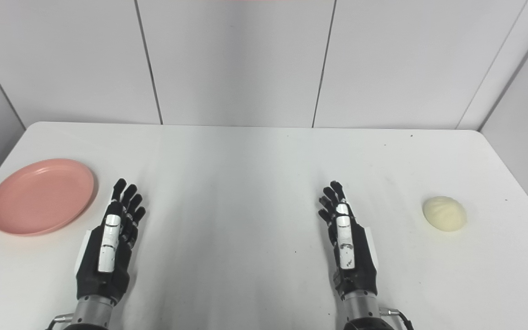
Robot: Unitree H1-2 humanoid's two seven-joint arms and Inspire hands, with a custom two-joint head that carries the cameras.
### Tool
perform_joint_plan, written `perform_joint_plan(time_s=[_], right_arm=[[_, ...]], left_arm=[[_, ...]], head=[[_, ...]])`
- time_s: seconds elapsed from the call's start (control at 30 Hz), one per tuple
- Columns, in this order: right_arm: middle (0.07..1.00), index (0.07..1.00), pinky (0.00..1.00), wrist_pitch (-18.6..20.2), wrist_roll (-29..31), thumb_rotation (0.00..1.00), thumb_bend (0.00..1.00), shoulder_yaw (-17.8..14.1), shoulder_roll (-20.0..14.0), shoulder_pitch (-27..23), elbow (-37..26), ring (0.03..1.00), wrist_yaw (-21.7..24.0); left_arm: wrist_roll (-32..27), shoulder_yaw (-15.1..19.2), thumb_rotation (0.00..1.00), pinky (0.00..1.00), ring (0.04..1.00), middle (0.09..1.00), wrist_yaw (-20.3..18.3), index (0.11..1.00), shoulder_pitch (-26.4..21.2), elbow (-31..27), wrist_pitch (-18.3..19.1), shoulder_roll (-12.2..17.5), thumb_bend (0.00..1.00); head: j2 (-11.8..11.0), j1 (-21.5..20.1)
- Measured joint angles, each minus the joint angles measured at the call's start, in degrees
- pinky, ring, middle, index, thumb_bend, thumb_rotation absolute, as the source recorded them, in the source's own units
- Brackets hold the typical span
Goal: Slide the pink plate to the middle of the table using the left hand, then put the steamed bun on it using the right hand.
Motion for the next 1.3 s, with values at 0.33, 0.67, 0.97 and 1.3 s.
perform_joint_plan(time_s=[0.33, 0.67, 0.97, 1.3], right_arm=[[0.963, 0.965, 0.97, -1.5, 3.3, 1.00, 0.76, -1.9, -2.9, -0.3, 4.0, 0.953, 3.2], [0.965, 0.964, 0.98, -4.1, 4.1, 1.00, 0.74, -2.6, -3.4, -0.8, 5.8, 0.957, 4.4], [0.953, 0.951, 0.96, -4.2, 3.5, 1.00, 0.73, -2.5, -3.2, -0.8, 5.9, 0.946, 4.4], [0.953, 0.947, 0.96, -4.7, 1.6, 1.00, 0.72, -2.4, -2.3, -0.8, 5.9, 0.948, 4.1]], left_arm=[[3.2, -1.3, 0.84, 1.00, 1.000, 1.000, 0.4, 1.000, -0.4, 5.8, -4.8, -1.7, 0.69], [4.6, -1.6, 0.84, 1.00, 1.000, 1.000, 1.4, 1.000, -0.9, 8.3, -9.4, -2.2, 0.64], [5.4, -1.8, 0.84, 1.00, 1.000, 1.000, 1.6, 1.000, -1.2, 8.9, -12.8, -2.2, 0.62], [5.4, -1.0, 0.88, 1.00, 1.000, 1.000, 1.4, 1.000, -1.2, 8.7, -15.4, -0.7, 0.65]], head=[[-2.9, 4.6], [-5.5, 6.6], [-6.7, 4.3], [-7.2, 3.4]])
